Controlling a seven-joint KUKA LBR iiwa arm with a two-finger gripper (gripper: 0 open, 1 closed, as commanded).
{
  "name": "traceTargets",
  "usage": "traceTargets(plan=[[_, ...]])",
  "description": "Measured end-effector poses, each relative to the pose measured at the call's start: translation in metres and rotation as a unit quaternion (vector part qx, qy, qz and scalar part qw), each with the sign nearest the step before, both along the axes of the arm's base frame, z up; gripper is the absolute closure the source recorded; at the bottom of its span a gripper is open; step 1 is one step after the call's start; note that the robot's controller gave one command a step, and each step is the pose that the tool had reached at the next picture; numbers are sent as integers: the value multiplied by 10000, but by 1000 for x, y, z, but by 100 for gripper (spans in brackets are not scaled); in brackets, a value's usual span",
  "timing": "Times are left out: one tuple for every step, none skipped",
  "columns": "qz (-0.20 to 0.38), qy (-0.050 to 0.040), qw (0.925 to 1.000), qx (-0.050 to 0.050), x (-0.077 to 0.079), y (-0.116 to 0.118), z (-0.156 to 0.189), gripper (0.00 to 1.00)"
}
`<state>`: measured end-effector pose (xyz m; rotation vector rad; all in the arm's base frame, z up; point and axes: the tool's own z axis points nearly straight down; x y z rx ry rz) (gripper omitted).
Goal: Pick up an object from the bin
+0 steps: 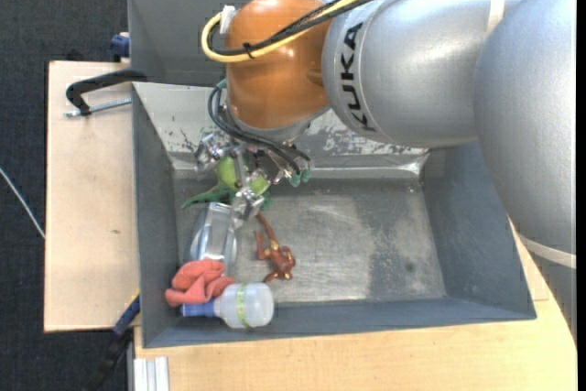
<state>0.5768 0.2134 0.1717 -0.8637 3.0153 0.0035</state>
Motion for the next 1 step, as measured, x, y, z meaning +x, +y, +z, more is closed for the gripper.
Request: traceTargets(plan=[[56,21,10000,-11,-2,2,44,100]])
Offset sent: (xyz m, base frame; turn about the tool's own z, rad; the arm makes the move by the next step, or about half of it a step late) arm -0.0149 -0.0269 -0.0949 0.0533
